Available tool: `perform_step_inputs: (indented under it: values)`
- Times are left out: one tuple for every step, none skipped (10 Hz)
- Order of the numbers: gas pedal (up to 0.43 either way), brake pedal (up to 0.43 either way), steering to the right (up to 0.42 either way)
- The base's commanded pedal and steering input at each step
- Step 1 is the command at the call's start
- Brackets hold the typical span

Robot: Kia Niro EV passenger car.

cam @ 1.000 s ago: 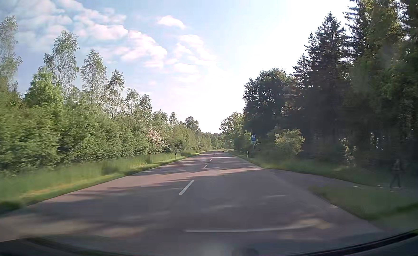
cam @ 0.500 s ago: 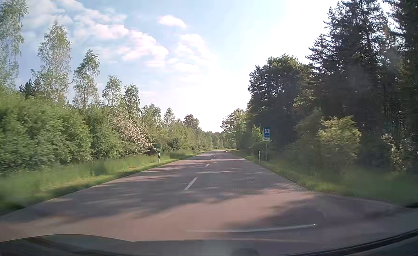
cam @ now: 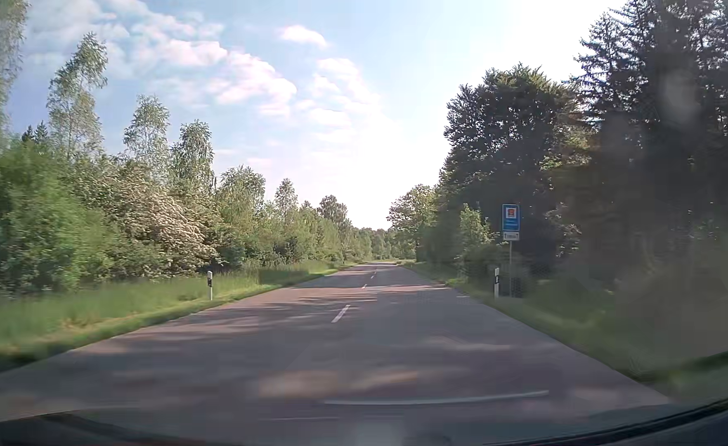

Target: Follow the waypoints while adhering to traffic rules and regulations

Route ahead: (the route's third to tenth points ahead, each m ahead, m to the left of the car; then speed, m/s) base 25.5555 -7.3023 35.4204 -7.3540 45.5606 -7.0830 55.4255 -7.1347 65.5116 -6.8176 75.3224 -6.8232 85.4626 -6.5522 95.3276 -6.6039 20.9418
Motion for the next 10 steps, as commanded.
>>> perform_step_inputs:
  values:
    - [0.098,0.0,-0.003]
    - [0.098,0.0,-0.003]
    - [0.098,0.0,-0.003]
    - [0.098,0.0,-0.003]
    - [0.098,0.0,-0.002]
    - [0.098,0.0,-0.002]
    - [0.098,0.0,-0.001]
    - [0.098,0.0,-0.001]
    - [0.098,0.0,0.001]
    - [0.098,0.0,0.003]
